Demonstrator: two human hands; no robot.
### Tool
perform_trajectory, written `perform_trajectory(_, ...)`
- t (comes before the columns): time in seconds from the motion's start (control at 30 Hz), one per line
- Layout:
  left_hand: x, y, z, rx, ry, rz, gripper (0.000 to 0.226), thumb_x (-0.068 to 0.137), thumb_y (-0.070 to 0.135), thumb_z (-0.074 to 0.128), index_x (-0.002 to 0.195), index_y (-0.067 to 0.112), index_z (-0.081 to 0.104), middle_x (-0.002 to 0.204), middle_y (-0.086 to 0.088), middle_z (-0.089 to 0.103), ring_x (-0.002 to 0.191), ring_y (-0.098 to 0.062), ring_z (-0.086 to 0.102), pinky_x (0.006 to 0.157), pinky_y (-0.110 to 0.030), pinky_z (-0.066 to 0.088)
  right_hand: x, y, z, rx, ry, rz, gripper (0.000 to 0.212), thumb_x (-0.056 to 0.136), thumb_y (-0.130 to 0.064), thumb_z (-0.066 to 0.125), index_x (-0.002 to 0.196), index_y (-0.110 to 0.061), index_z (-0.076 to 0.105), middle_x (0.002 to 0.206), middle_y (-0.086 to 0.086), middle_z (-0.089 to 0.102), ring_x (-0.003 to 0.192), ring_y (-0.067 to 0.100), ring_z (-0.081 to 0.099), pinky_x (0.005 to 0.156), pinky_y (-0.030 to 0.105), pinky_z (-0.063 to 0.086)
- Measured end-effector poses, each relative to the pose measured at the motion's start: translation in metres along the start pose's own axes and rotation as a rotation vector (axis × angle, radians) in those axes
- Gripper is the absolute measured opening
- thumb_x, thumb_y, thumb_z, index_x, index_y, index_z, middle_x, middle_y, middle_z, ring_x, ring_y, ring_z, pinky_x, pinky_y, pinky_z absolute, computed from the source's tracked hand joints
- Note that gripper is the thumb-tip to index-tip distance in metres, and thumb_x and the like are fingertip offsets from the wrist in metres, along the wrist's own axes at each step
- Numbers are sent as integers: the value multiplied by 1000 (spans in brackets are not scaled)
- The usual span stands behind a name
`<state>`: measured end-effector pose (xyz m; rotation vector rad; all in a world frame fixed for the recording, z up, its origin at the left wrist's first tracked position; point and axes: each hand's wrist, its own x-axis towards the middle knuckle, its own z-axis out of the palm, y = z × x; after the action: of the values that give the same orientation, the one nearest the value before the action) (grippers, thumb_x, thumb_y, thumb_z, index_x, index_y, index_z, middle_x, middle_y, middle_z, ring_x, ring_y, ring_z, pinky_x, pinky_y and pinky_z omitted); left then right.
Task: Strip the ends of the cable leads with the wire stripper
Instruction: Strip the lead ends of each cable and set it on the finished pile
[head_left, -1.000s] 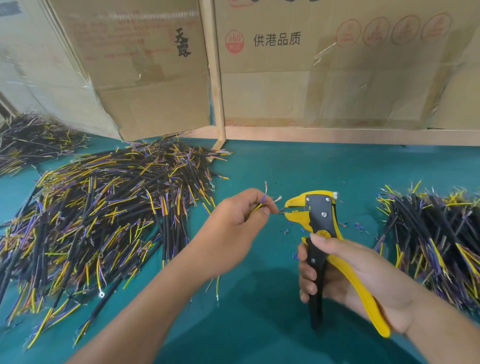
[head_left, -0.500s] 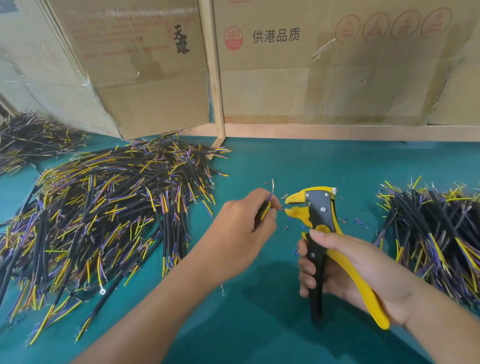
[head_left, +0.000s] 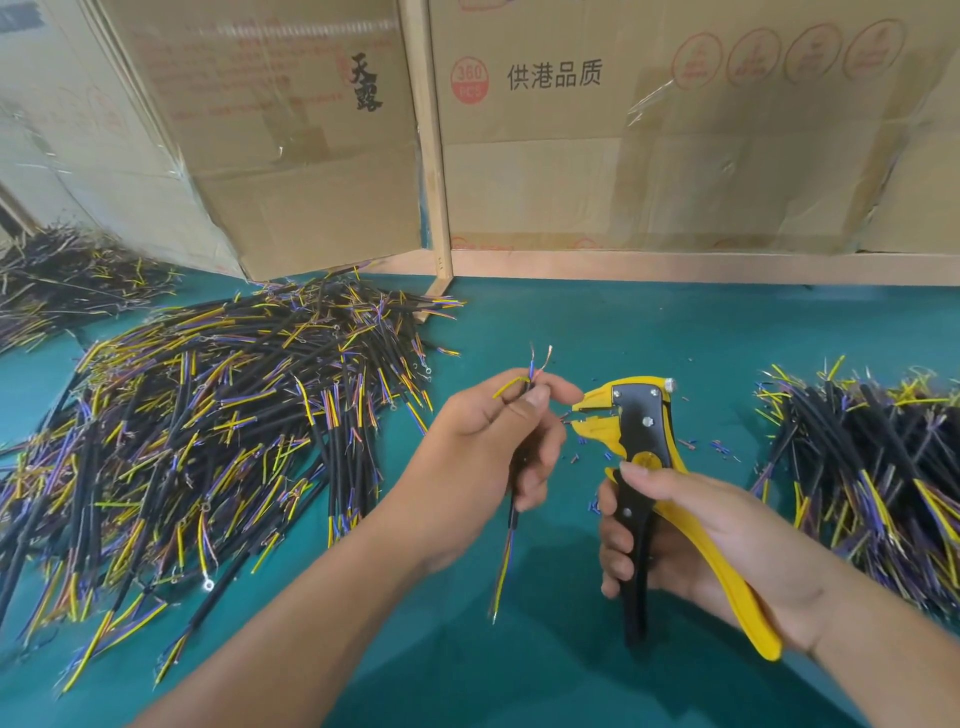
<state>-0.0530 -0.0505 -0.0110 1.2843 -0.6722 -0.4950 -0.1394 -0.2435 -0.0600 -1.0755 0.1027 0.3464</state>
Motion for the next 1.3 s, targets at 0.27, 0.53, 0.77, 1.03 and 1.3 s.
perform_trajectory(0.27, -1, 10, -2, -390, -200, -149, 34, 100, 34, 48, 113, 14, 71, 57, 6, 40, 42, -5, 21, 38, -14, 25, 0, 0, 0, 9, -20, -4, 42, 81, -40, 82, 91, -3, 65, 73, 15, 52, 65, 32, 55, 71, 50, 53)
perform_trajectory(0.53, -2, 12, -6, -634, -376, -205, 32, 96, 35, 56, 111, 11, 71, 55, 8, 38, 44, -6, 20, 37, -14, 24, 2, 4, -6, 4, -50, -5, 39, 88, -40, 76, 94, -3, 64, 77, 16, 54, 68, 32, 55, 74, 51, 52)
perform_trajectory(0.77, -3, 13, -6, -641, -379, -192, 31, 99, 36, 50, 103, 14, 73, 56, 7, 29, 44, -7, 19, 37, -15, 20, 2, 3, -6, -7, -47, -11, 39, 87, -40, 77, 94, -3, 65, 76, 16, 54, 69, 33, 55, 76, 51, 52)
perform_trajectory(1.03, 1, 8, -6, -305, -212, -145, 42, 96, 31, 43, 122, 10, 69, 67, 4, 38, 50, -9, 22, 45, -20, 21, 8, 8, -13, -3, -38, 11, 39, 90, -40, 74, 96, -3, 64, 76, 16, 55, 68, 33, 57, 75, 52, 53)
perform_trajectory(1.3, -2, 5, -2, -66, -116, -27, 40, 102, 38, 41, 116, 17, 72, 69, 5, 30, 54, -11, 20, 49, -18, 23, 6, 7, -12, 8, -35, 8, 38, 88, -39, 76, 95, -4, 65, 75, 16, 54, 68, 33, 57, 75, 51, 53)
